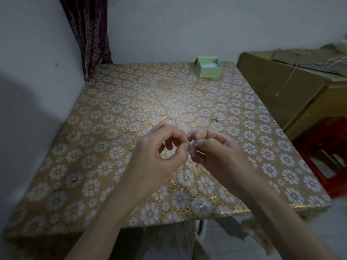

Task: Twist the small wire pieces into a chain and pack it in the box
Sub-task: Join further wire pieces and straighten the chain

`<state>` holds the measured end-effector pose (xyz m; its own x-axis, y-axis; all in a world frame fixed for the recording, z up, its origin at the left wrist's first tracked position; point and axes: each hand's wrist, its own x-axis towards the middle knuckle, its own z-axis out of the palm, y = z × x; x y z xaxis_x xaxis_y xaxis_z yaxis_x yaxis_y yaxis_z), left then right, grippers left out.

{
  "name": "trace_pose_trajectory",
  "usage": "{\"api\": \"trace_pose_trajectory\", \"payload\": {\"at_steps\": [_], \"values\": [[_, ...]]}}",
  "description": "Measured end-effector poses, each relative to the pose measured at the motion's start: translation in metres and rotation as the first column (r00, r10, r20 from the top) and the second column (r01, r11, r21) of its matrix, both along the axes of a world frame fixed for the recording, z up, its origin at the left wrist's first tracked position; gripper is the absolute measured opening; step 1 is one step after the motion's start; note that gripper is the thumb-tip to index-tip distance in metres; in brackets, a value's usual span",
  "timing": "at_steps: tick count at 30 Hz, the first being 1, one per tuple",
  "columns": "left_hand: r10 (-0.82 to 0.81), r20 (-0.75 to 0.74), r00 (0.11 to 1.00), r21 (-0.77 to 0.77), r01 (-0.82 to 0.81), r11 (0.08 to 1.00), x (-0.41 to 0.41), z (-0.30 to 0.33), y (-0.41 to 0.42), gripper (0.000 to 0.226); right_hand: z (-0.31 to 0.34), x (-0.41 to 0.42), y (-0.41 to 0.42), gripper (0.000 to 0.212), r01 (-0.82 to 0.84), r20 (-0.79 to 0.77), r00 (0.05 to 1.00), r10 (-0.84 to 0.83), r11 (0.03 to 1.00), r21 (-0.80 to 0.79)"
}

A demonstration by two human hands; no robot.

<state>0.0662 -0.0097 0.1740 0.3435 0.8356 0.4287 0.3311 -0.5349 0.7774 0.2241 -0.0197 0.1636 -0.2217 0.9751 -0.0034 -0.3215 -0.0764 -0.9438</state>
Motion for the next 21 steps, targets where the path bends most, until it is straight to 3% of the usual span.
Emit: {"api": "trace_pose_trajectory", "payload": {"at_steps": [8, 15, 21], "values": [[-0.007, -0.074, 0.997, -0.02, 0.005, 1.0, -0.005, 0.0, 0.005, 0.007, 0.0, 0.004, -0.001, 0.008, -0.002, 0.093, 0.996, -0.004, 0.998, 0.068], [-0.032, -0.154, 0.988, 0.037, 0.038, 0.999, -0.006, 0.003, 0.007, 0.01, 0.005, 0.01, -0.002, 0.013, -0.043, 0.357, 0.934, -0.022, 0.984, 0.173], [-0.017, -0.22, 0.975, 0.117, 0.043, 0.992, -0.005, 0.003, 0.009, 0.013, 0.006, 0.011, -0.002, 0.015, -0.015, 0.367, 0.927, -0.073, 0.973, 0.231]]}}
